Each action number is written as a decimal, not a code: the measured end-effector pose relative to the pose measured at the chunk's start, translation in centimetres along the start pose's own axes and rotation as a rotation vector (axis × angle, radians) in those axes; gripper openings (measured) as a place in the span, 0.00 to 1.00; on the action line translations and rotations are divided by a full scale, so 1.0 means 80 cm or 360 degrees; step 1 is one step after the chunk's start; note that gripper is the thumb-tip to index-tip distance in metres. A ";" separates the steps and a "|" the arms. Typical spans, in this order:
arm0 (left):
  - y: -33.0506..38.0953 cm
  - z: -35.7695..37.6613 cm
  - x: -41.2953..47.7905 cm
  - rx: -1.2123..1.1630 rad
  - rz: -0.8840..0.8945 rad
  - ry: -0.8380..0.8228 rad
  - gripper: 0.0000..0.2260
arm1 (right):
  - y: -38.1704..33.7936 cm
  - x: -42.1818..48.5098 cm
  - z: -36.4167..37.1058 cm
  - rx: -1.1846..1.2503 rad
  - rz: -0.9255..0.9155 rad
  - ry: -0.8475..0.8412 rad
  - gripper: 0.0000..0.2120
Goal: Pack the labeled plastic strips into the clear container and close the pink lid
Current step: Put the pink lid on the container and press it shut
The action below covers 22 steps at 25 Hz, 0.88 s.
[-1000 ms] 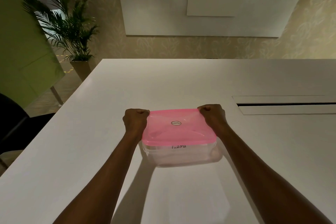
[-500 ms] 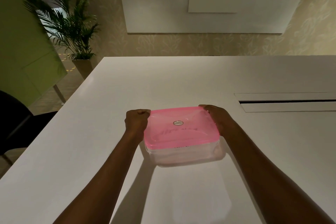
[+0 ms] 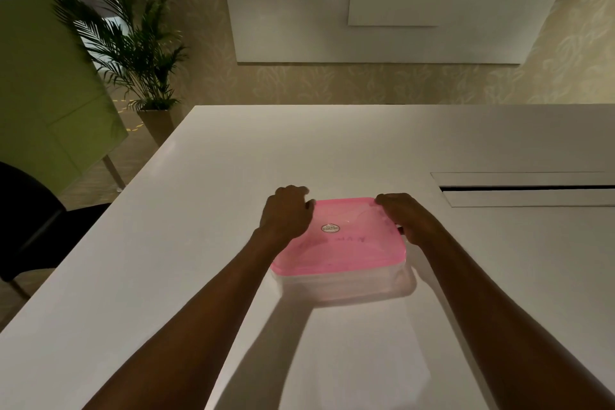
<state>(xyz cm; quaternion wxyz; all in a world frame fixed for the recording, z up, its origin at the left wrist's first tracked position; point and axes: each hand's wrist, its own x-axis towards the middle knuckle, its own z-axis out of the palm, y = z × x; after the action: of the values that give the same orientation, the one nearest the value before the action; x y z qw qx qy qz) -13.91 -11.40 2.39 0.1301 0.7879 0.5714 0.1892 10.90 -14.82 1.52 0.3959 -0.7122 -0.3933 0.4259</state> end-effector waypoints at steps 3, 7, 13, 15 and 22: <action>0.018 0.017 0.006 0.0211 0.0088 -0.0166 0.18 | -0.001 -0.009 0.000 -0.0146 0.0014 0.0021 0.22; 0.016 0.032 0.003 0.0383 0.0127 -0.0066 0.20 | 0.008 -0.046 -0.007 -0.0504 0.0194 0.0040 0.22; 0.012 0.038 0.004 0.0384 0.0169 -0.0013 0.21 | 0.026 -0.081 0.011 -0.0568 0.0314 0.0293 0.26; 0.012 0.039 0.004 0.0410 0.0174 -0.0008 0.21 | 0.033 -0.082 0.015 -0.0378 0.0309 0.0311 0.27; 0.013 0.038 0.006 0.0414 0.0189 -0.0060 0.21 | 0.041 -0.087 0.018 -0.0485 0.0178 0.0368 0.24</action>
<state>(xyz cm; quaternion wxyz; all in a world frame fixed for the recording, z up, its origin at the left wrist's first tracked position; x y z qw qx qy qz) -11.53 -11.26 0.15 0.0260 0.8339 0.5410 0.1061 8.05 -21.94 0.15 0.3018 -0.8288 -0.3650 0.2980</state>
